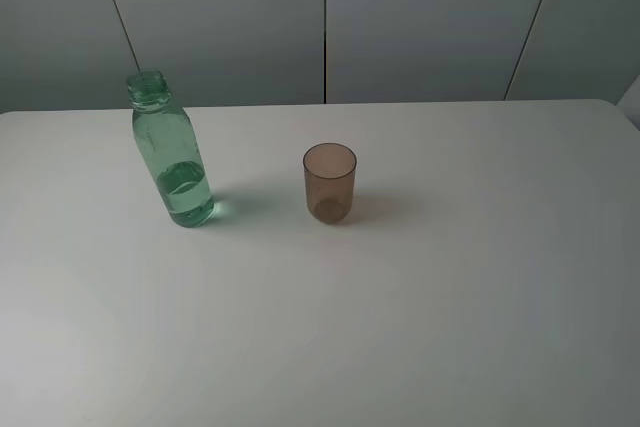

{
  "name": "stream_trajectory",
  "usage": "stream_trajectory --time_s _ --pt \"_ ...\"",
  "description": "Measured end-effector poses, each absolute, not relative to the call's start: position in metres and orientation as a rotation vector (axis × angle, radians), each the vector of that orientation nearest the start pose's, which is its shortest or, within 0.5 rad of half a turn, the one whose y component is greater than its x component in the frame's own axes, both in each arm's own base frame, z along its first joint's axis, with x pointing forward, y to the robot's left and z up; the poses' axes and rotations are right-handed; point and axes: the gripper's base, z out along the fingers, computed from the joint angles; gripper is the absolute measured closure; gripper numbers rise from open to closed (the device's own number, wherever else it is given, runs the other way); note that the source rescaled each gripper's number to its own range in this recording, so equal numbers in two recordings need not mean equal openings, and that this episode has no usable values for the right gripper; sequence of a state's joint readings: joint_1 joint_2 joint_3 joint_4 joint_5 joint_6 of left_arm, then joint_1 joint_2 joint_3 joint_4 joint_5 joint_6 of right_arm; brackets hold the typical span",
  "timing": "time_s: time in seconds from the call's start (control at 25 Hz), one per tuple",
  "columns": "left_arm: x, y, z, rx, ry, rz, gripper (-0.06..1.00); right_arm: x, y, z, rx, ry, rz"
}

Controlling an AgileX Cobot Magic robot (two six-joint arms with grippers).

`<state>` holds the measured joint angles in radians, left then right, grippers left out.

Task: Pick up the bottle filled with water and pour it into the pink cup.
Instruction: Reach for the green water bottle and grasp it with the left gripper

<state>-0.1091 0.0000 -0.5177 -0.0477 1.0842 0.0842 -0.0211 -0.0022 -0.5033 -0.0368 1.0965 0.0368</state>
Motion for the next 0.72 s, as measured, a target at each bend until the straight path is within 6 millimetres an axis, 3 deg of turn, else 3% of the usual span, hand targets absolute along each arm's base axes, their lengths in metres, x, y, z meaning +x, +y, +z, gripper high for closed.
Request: stream_trajectory --time_s 0.72 --pt "-0.0084 -0.0029 0.2803 0.199 2.04 -0.074 -0.05 -0.0072 -0.0028 0.2753 0.063 2.073 -0.035"
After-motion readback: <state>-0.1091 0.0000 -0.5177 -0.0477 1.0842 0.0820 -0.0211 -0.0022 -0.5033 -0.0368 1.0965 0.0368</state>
